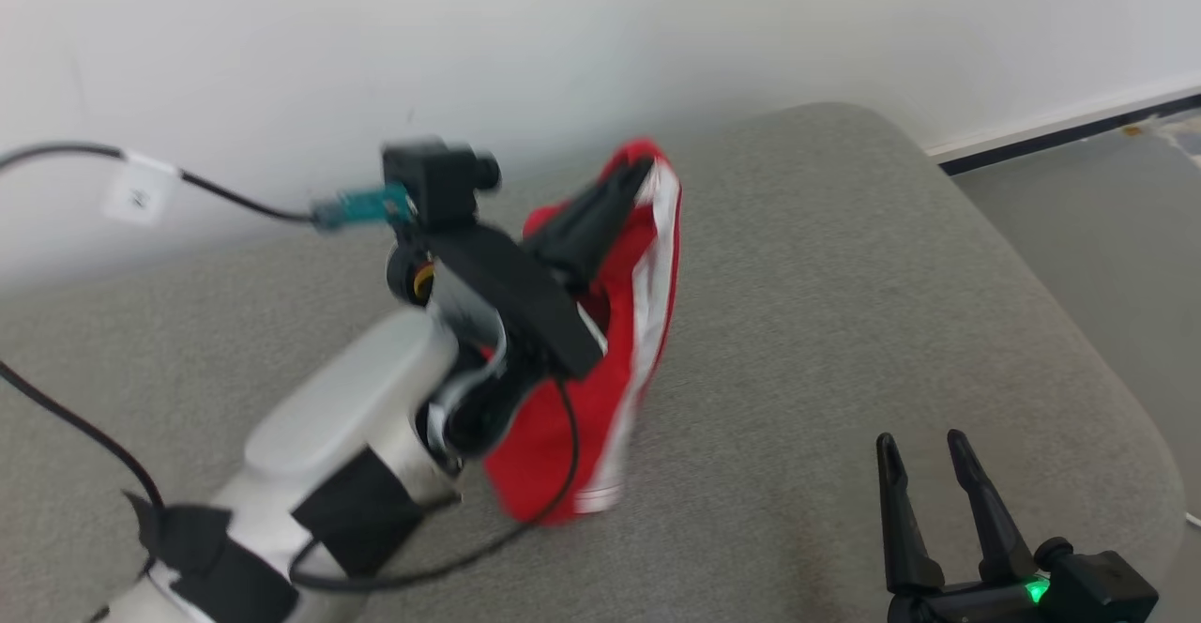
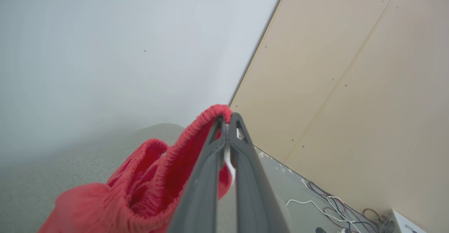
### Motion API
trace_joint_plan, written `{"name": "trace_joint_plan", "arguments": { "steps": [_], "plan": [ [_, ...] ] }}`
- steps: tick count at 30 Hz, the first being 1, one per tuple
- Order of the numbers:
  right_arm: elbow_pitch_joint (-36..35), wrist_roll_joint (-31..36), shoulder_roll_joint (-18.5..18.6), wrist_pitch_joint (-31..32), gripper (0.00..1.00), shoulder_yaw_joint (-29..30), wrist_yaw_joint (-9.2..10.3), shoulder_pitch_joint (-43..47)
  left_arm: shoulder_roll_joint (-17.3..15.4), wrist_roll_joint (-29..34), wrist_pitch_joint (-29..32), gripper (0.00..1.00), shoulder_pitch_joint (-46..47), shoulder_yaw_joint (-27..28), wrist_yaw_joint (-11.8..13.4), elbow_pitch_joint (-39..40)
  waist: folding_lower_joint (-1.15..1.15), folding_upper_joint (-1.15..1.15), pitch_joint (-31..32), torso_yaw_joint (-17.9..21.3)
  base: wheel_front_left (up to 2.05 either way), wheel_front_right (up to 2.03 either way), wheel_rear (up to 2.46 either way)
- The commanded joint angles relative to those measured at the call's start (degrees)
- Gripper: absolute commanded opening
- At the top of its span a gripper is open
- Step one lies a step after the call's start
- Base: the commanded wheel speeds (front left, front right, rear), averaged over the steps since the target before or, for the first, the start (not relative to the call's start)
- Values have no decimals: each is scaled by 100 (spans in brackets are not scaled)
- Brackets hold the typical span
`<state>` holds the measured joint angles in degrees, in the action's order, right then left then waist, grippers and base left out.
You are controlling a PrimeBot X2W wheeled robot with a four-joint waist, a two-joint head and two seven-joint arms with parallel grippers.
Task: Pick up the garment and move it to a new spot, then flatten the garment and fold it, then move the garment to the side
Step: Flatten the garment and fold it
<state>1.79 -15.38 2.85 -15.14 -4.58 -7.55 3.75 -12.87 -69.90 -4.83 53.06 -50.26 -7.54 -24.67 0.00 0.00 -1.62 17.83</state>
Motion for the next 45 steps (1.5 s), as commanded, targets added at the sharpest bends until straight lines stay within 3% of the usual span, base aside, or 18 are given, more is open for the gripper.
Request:
{"name": "trace_joint_plan", "arguments": {
  "steps": [1,7,10,17,20,26,38,44,45],
  "plan": [
    [-25,-75,3,0,100,19,12,-7,60,-147,53,0,181,113,11,25,0,0,133,182,0,0,0],
    [-6,-88,4,0,100,7,13,37,249,-587,297,0,847,559,193,22,0,0,249,322,0,0,0],
    [-35,-108,3,1,100,26,13,39,224,-784,453,0,742,654,346,14,0,0,267,348,0,0,0],
    [-51,-90,3,0,100,100,13,70,-193,-1320,825,0,-519,517,310,393,0,0,193,251,0,0,0],
    [-31,-23,2,1,100,132,13,82,-532,-1479,665,0,-1630,424,349,573,0,0,95,68,0,0,0],
    [-45,45,2,0,100,185,13,102,-805,-1729,284,0,-2879,426,423,808,0,0,-50,-340,0,0,0],
    [-13,321,4,1,100,174,13,102,-1142,-779,-503,0,-3450,107,660,562,0,0,8,-1051,0,0,0],
    [28,365,5,0,100,151,13,61,-1210,110,-800,0,-3267,-230,874,247,0,0,106,-1234,0,0,0],
    [24,370,4,0,100,144,13,62,-1224,259,-849,4,-3266,-260,917,196,0,0,122,-1248,0,0,0]
  ]
}}
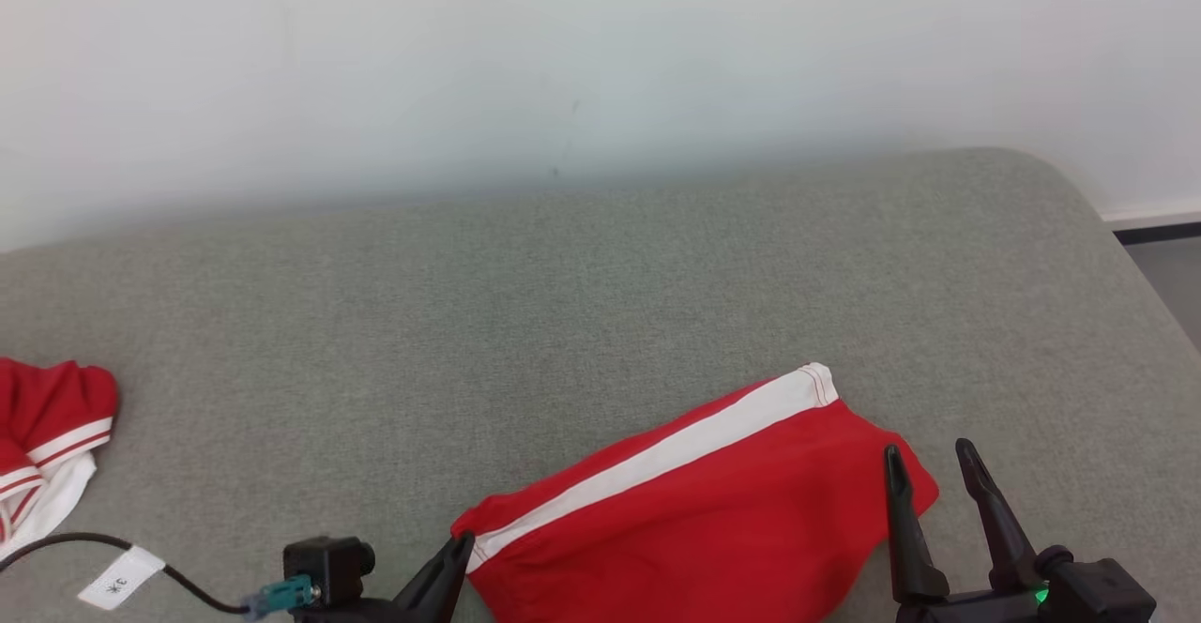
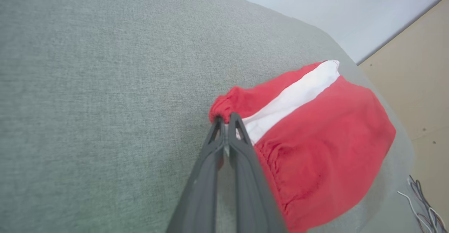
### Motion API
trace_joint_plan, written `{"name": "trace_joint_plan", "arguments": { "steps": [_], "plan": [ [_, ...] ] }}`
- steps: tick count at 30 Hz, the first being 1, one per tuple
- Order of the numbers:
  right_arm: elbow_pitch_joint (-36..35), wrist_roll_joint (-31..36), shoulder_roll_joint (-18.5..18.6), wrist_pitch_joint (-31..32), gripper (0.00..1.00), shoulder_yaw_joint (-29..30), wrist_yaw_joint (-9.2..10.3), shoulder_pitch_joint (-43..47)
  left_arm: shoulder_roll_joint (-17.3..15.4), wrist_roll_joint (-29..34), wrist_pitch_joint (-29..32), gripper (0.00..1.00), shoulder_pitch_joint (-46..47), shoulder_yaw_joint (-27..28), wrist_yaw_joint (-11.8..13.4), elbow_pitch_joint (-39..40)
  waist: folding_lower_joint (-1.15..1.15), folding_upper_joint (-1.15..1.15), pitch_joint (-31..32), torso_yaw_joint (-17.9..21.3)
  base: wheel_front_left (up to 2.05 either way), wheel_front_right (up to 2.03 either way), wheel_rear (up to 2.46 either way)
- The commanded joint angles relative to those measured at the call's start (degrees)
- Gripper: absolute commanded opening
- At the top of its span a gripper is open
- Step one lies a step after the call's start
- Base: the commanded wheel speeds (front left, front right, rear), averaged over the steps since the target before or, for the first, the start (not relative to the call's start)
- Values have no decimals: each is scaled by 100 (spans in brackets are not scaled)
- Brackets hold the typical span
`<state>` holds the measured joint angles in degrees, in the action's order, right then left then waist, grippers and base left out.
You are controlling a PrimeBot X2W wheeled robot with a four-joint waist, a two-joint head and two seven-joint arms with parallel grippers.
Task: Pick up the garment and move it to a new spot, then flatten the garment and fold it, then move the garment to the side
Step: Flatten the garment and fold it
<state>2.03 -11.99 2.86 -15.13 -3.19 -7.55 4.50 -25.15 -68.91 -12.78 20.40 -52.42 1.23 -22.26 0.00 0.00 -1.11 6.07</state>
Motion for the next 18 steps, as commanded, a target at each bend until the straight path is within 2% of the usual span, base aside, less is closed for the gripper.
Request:
{"name": "trace_joint_plan", "arguments": {
  "steps": [1,4,5,6,8,9,14,18],
  "plan": [
    [-9,35,2,-1,100,14,13,-3,-1,223,-101,6,-8,-40,81,-88,0,0,86,-90,0,0,0],
    [-8,24,3,0,100,21,13,31,31,463,-181,20,-115,-22,198,-217,0,0,122,-119,0,0,0],
    [-4,17,3,0,100,17,13,45,45,497,-195,34,-148,9,232,-243,0,0,133,-124,0,0,0],
    [0,12,3,-1,100,7,13,61,68,517,-208,40,-187,54,249,-263,0,0,145,-129,0,0,0],
    [6,3,3,0,100,0,13,85,88,664,-242,89,-238,168,306,-267,0,0,169,-143,0,0,0],
    [10,-1,3,-1,100,3,13,91,105,749,-240,100,-284,234,341,-250,0,0,182,-152,0,0,0],
    [86,-47,2,0,100,-15,13,129,208,1276,-244,100,-525,705,505,-18,0,0,241,-201,0,0,0],
    [784,-611,8,0,100,-62,13,-11,395,1888,-242,100,-917,1268,735,336,0,0,290,-264,0,0,0]
  ]
}}
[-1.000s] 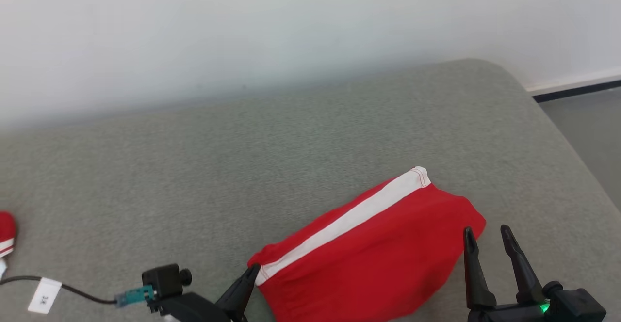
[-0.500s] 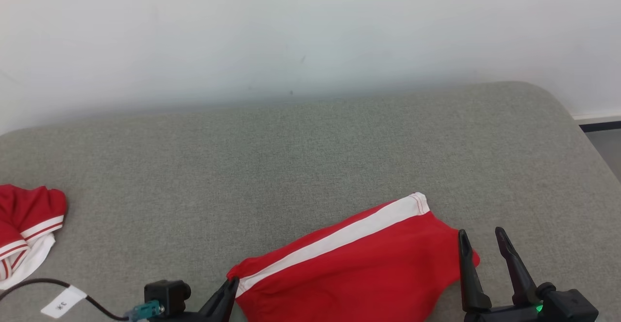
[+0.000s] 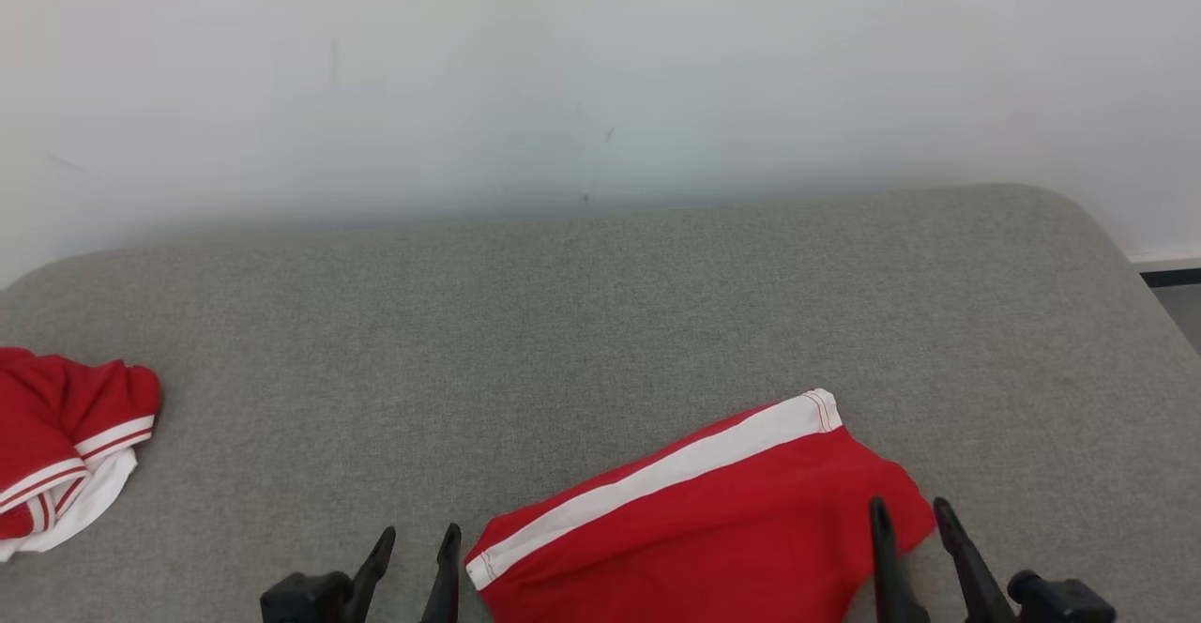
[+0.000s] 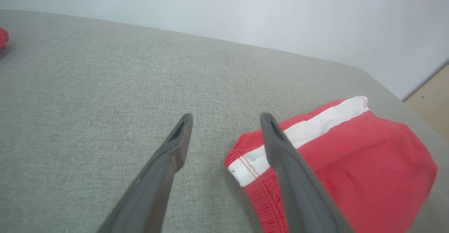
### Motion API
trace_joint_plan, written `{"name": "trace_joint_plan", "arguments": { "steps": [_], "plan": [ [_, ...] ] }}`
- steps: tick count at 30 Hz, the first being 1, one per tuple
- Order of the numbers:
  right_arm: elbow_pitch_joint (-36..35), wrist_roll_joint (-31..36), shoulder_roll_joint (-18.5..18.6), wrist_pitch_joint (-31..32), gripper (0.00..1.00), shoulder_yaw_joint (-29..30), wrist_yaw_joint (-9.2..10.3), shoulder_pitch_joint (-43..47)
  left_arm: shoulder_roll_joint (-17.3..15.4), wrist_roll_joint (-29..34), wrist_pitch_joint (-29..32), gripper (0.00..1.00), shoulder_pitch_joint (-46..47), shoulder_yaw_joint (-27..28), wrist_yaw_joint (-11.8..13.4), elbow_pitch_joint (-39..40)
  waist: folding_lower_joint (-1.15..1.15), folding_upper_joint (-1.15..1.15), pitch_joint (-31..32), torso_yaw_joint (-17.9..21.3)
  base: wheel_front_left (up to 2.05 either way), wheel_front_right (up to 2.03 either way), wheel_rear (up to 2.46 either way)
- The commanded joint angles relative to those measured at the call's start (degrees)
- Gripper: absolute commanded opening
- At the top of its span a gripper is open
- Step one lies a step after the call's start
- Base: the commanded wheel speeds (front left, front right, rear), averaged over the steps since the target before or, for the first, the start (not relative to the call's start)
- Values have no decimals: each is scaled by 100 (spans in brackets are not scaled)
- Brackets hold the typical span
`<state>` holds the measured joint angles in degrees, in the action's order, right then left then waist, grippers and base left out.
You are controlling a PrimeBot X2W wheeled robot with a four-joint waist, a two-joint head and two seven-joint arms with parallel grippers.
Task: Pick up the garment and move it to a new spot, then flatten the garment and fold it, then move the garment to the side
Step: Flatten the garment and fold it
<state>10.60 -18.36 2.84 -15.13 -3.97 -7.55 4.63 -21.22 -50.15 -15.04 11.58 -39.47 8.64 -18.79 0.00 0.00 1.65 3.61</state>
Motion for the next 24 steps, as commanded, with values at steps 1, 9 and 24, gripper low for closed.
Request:
{"name": "trace_joint_plan", "arguments": {
  "steps": [1,9,24],
  "plan": [
    [328,-11,15,-1,100,-84,13,-307,128,343,-17,100,-279,218,132,208,0,0,26,-56,0,0,0],
    [2136,-594,853,190,100,-781,13,-1595,567,1595,-17,100,-949,786,322,1046,0,0,-57,-475,0,0,0],
    [3586,-1833,2078,1618,100,-2210,13,-3273,1057,2465,-19,100,-1189,919,56,1478,0,0,-476,-1104,0,0,0]
  ]
}}
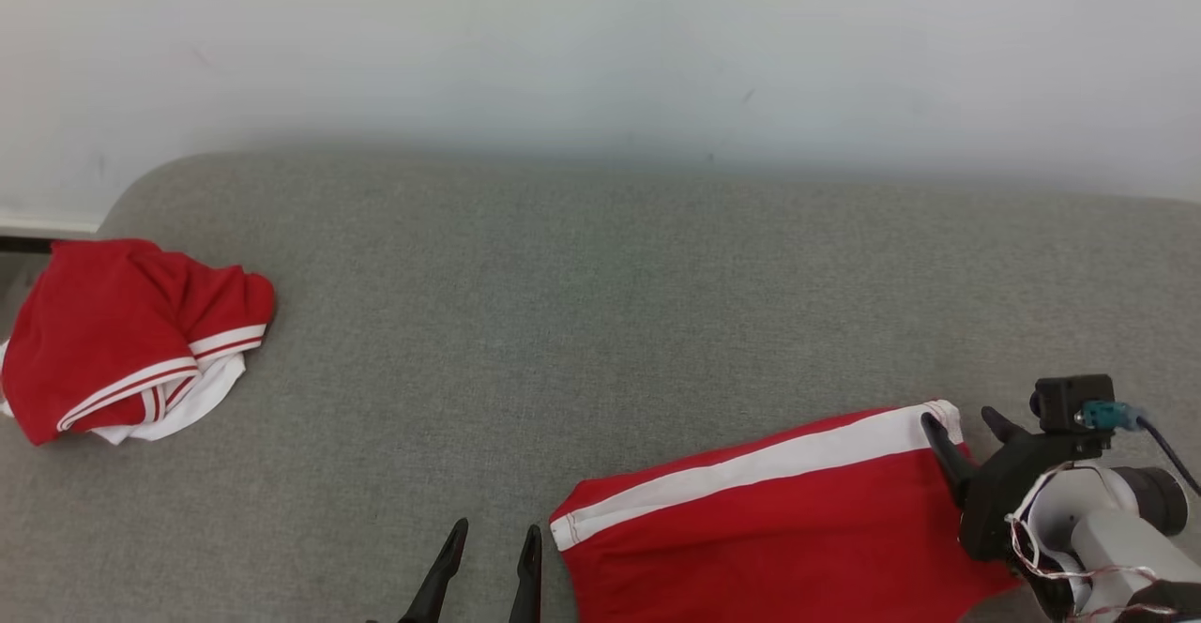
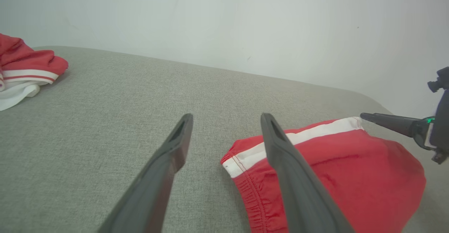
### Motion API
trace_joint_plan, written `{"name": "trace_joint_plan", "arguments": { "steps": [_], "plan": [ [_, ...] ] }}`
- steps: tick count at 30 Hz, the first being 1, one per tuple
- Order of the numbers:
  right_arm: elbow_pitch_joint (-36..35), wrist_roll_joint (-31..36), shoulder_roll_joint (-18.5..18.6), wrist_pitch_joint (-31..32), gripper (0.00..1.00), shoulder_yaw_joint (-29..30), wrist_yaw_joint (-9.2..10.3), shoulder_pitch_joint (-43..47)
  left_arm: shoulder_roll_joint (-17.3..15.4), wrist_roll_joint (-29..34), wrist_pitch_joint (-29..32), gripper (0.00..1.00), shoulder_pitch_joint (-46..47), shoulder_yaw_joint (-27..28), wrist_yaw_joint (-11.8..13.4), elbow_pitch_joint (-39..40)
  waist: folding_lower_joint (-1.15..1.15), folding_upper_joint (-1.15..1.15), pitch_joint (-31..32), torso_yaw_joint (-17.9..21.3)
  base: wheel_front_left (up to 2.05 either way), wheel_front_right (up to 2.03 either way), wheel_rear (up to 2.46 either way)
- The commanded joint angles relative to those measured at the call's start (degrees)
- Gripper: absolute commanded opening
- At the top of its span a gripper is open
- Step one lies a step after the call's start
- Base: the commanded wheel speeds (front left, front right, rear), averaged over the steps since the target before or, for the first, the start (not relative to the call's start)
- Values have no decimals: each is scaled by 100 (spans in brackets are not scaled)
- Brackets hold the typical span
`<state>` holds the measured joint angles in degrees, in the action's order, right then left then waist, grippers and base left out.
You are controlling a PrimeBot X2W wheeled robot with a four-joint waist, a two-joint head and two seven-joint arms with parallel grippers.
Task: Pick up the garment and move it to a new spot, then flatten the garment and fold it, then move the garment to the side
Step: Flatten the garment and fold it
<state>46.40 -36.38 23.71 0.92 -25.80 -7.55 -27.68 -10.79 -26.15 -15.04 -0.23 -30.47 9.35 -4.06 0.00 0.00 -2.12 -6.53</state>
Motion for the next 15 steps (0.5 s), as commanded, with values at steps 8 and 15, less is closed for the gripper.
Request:
{"name": "trace_joint_plan", "arguments": {
  "steps": [8,15],
  "plan": [
    [276,-600,232,536,100,-582,13,-432,18,189,-19,100,87,78,-74,-75,0,0,-199,-74,0,0,0],
    [524,-881,275,578,100,-844,13,-620,31,212,-19,100,154,59,-120,-127,0,0,-214,-53,0,0,0]
  ]
}}
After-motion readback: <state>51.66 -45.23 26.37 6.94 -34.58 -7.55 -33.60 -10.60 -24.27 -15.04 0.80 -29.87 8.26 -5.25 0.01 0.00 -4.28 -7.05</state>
